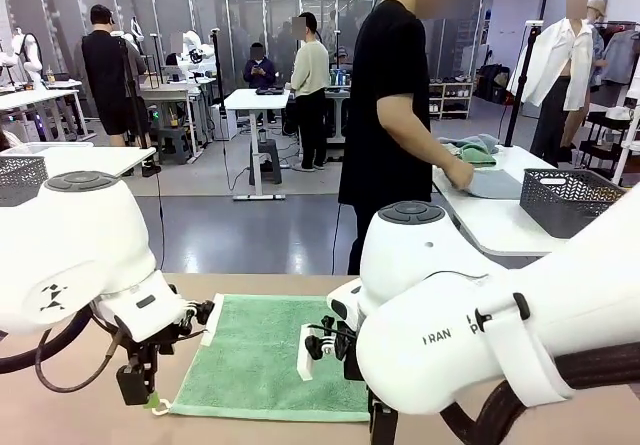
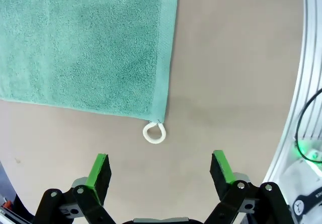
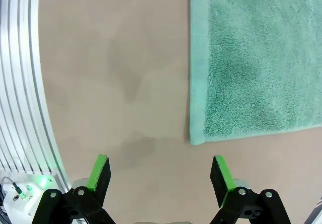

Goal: Fold the towels and place them in the basket.
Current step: When a person lays out a Towel with hook on the table, fold it in half twice.

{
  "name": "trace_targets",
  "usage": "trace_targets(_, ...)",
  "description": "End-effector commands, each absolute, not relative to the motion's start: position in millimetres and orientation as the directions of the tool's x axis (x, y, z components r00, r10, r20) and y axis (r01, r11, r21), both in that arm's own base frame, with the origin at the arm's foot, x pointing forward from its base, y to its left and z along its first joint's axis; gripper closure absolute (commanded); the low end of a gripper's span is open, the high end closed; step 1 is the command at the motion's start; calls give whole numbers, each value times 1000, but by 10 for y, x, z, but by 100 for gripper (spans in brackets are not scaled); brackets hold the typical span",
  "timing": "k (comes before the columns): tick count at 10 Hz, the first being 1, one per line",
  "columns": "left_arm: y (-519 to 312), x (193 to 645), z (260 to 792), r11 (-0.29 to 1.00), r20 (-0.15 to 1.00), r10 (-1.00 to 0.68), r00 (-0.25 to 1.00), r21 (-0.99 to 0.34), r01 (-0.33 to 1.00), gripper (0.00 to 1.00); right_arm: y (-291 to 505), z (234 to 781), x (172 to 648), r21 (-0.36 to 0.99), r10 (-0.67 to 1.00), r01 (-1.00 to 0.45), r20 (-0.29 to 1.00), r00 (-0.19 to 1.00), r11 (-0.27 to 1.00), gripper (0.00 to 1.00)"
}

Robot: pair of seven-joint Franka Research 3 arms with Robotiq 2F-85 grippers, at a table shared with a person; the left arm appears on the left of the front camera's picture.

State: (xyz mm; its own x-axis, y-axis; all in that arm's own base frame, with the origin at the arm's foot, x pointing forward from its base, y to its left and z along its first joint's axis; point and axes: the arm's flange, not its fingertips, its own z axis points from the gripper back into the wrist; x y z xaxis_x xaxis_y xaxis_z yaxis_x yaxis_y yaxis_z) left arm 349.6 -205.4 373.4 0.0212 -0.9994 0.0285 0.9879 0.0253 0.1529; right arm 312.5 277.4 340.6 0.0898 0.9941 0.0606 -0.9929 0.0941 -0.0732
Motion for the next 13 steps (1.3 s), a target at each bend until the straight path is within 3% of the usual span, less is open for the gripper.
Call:
trace_targets(1, -1825, 3084, 3464, 48, 48, -998, 40, 183, 982, 0, 2791, 3331, 3214, -103, 995, -992, 75, 69, 76, 0)
trace_targets(3, -1826, 3079, 3514, 71, 82, -995, 58, 168, 983, 0, 2786, 3353, 3231, -71, 993, -995, 103, 56, 64, 0)
trace_targets(4, -2064, 3496, 3735, 31, 35, -999, 26, 154, 988, 0, 2783, 3393, 3180, -84, 993, -991, 72, 95, 101, 0)
trace_targets(7, -2067, 3496, 3738, 38, 43, -999, 32, 150, 988, 0, 2787, 3376, 3188, -83, 993, -992, 75, 91, 98, 0)
trace_targets(13, -2036, 3598, 3219, -14, 60, -998, -26, 198, 980, 0, 2889, 3065, 3492, -131, 991, -983, 44, 127, 132, 0)
